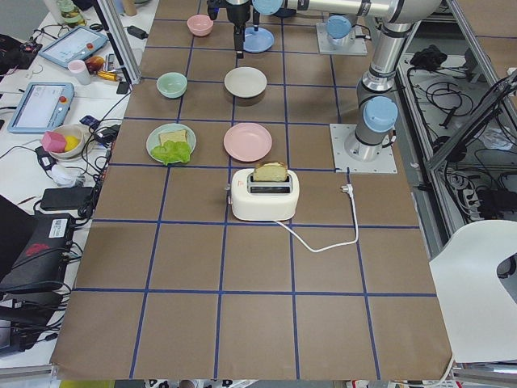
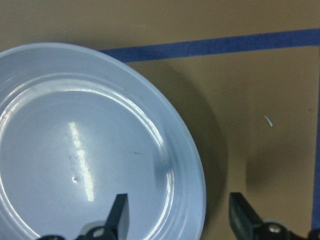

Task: Stack three plates with pink and blue
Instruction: 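Grasp the blue plate rim with the right gripper while the left gripper approaches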

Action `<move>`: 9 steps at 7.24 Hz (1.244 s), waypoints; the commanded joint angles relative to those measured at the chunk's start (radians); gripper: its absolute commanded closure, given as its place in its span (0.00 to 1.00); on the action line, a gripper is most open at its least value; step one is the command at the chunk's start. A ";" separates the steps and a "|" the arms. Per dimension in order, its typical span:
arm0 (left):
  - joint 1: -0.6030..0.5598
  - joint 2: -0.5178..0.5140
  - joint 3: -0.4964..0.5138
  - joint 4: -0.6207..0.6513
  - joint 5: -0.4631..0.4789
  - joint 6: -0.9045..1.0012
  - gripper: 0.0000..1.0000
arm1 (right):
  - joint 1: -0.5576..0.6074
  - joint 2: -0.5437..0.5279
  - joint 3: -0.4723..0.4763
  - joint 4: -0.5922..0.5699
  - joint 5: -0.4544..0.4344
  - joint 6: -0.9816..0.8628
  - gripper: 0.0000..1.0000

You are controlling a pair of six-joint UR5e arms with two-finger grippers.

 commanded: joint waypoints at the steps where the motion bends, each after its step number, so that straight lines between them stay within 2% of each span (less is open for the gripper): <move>1: -0.005 0.045 -0.151 0.142 0.008 -0.007 0.00 | 0.000 0.016 -0.002 0.000 0.000 -0.018 0.30; 2: 0.004 0.049 -0.205 0.223 0.014 0.002 0.00 | -0.009 0.028 -0.002 0.000 0.000 -0.020 0.30; 3: 0.022 0.043 -0.248 0.242 0.012 0.007 0.00 | -0.023 0.028 -0.002 -0.002 0.002 -0.020 0.30; 4: 0.028 0.034 -0.285 0.247 0.012 -0.001 0.00 | -0.023 0.028 -0.002 -0.002 0.003 -0.020 0.40; 5: 0.048 0.034 -0.305 0.247 0.011 0.007 0.00 | -0.023 0.028 -0.002 -0.002 0.003 -0.020 0.56; 6: 0.073 0.027 -0.311 0.245 0.012 0.007 0.00 | -0.023 0.028 -0.002 -0.002 0.003 -0.020 0.67; 7: 0.086 0.014 -0.330 0.247 0.011 0.005 0.00 | -0.023 0.028 -0.002 0.000 0.005 -0.018 0.71; 9: 0.088 -0.006 -0.403 0.393 0.018 0.008 0.03 | -0.023 0.028 -0.002 0.004 0.037 -0.018 0.99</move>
